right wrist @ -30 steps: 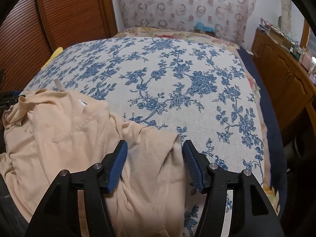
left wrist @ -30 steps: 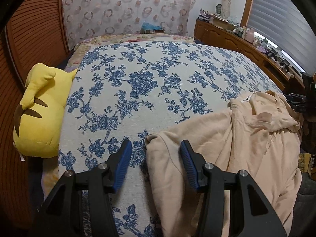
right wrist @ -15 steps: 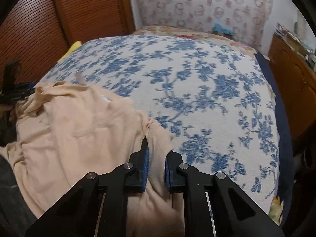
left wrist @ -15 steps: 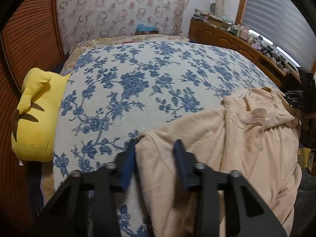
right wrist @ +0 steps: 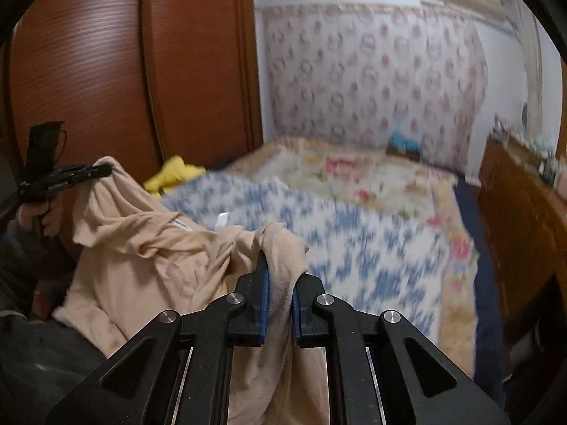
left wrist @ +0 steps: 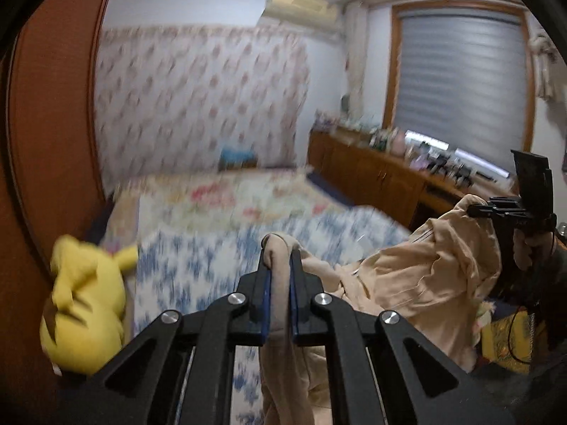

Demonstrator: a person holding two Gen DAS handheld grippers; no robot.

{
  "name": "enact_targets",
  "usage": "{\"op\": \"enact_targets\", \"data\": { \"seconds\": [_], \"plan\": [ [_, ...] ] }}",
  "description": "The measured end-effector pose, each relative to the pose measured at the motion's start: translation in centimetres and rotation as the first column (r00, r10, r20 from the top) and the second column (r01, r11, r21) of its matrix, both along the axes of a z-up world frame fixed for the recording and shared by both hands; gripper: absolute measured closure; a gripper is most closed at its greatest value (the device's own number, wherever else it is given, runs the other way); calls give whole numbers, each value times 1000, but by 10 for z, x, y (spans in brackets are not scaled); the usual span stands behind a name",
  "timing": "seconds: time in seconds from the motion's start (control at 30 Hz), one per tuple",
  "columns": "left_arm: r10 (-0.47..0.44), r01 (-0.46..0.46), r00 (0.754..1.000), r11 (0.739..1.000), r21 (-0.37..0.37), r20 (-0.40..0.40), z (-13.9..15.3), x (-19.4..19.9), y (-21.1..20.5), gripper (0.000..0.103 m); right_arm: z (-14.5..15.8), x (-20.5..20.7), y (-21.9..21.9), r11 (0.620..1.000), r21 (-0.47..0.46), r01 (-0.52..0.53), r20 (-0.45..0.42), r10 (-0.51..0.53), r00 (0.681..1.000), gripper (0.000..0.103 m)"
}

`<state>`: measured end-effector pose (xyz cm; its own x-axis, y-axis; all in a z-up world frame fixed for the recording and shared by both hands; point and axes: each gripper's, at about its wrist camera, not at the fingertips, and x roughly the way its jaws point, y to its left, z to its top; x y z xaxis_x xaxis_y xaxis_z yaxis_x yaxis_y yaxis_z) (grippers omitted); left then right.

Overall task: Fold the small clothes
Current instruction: 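Lift the peach shirt high with both grippers and shake it out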

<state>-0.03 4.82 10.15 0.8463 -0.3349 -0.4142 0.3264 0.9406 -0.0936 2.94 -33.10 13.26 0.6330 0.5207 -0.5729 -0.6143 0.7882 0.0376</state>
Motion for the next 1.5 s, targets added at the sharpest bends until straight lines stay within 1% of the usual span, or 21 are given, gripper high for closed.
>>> {"op": "enact_targets", "data": {
  "seconds": [0.07, 0.13, 0.17, 0.23, 0.27, 0.33, 0.43, 0.57, 0.67, 0.77, 0.87, 0.93, 1.07, 1.13, 1.27, 1.4, 1.47, 1.5],
  "plan": [
    [-3, 1, 997, 1000, 20, 71, 34, -6, -4, 98, 38, -9, 5, 1000, -25, -10, 69, 12, 998, 96],
    [4, -9, 991, 999, 34, 136, 63, -13, -4, 98, 72, -16, 6, 999, -25, -19, 121, 22, 992, 96],
    [11, -17, 985, 999, 33, 171, 79, -17, -2, 98, 96, -21, 5, 1000, -17, -19, 156, 22, 987, 96],
    [28, -36, 974, 999, 32, 226, 105, -22, 5, 98, 128, -28, 3, 1000, -13, -12, 211, 14, 977, 96],
    [43, -53, 964, 998, 33, 261, 123, -25, 10, 98, 149, -33, 1, 1000, -7, -5, 248, 6, 969, 96],
    [66, -79, 950, 996, 29, 305, 150, -27, 20, 98, 180, -37, -1, 1000, -5, 5, 301, -4, 954, 96],
    [105, -122, 926, 992, 24, 362, 184, -29, 36, 98, 217, -41, -4, 1000, 1, 31, 359, -29, 933, 96],
    [155, -180, 882, 984, 13, 445, 226, -40, 56, 98, 265, -49, -13, 997, 15, 77, 438, -76, 896, 96],
    [174, -205, 860, 979, 13, 480, 246, -44, 66, 98, 292, -56, -18, 994, 14, 107, 486, -101, 868, 96],
    [185, -225, 840, 974, 17, 510, 258, -52, 74, 98, 314, -65, -21, 991, 11, 130, 521, -117, 845, 96],
    [184, -233, 821, 972, 23, 540, 269, -62, 76, 98, 325, -77, -24, 991, 14, 136, 551, -121, 825, 96],
    [177, -230, 816, 973, 27, 550, 268, -67, 75, 98, 327, -83, -26, 991, 20, 134, 559, -122, 820, 96],
    [169, -226, 812, 974, 33, 559, 263, -71, 73, 98, 318, -87, -26, 991, -1, 135, 564, -111, 818, 96],
    [168, -223, 807, 974, 28, 566, 264, -73, 72, 98, 318, -90, -28, 991, -8, 133, 561, -106, 821, 96],
    [163, -221, 795, 975, 29, 584, 271, -83, 69, 98, 322, -95, -32, 990, -11, 140, 569, -109, 815, 96],
    [160, -224, 793, 974, 38, 587, 272, -86, 62, 98, 327, -101, -35, 989, -6, 147, 584, -116, 804, 96],
    [160, -225, 801, 973, 43, 577, 269, -80, 59, 98, 326, -99, -36, 988, -5, 156, 582, -124, 804, 96],
    [159, -224, 809, 974, 47, 565, 265, -73, 58, 98, 324, -94, -37, 987, -9, 161, 578, -127, 806, 96]
  ]
}}
